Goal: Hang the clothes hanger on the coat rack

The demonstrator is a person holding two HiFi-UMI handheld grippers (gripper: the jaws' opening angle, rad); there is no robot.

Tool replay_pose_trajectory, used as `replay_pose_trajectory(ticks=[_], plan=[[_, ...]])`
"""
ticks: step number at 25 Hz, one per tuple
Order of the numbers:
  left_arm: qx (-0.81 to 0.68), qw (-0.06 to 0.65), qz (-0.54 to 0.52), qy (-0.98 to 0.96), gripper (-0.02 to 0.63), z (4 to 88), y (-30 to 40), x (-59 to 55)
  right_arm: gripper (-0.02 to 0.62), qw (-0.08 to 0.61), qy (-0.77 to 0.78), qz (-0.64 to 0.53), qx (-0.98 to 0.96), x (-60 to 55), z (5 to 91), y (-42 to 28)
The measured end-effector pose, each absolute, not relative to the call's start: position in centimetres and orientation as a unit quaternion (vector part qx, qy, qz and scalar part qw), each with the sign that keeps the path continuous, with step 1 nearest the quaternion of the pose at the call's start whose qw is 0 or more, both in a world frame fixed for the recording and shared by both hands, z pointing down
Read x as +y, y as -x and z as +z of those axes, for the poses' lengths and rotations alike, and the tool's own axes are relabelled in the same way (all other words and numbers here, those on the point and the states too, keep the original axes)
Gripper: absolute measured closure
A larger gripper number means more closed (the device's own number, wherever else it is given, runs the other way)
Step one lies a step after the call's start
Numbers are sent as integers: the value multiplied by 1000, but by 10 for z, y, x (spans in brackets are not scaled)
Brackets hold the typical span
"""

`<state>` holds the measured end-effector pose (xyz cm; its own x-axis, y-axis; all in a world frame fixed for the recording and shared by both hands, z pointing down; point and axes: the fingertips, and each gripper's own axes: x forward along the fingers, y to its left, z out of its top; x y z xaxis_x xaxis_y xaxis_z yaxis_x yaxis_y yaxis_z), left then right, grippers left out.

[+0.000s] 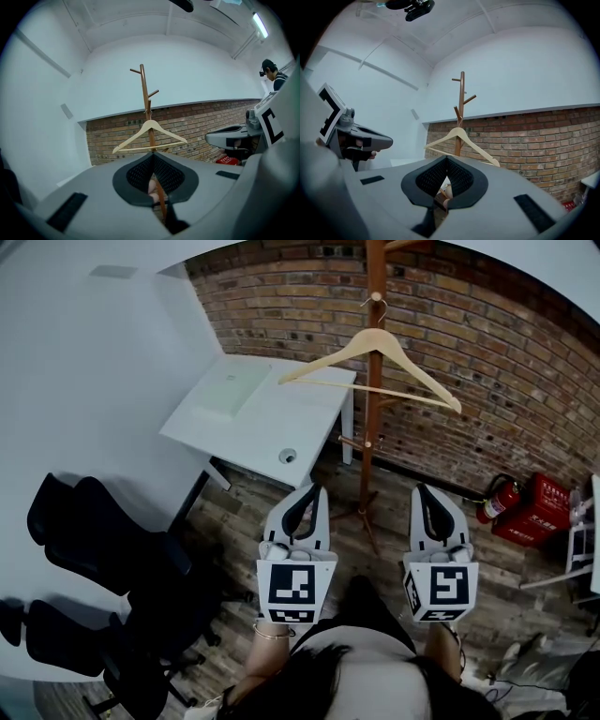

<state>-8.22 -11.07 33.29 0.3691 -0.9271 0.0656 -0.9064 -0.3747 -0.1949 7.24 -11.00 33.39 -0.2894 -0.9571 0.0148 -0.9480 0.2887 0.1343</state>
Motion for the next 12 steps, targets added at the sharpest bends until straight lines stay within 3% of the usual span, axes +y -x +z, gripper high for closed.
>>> replay_pose_trajectory(ticks=[12], plan=[[561, 49, -63, 824, 595, 334, 88, -66, 558, 24, -612, -30, -790, -66, 333, -75]])
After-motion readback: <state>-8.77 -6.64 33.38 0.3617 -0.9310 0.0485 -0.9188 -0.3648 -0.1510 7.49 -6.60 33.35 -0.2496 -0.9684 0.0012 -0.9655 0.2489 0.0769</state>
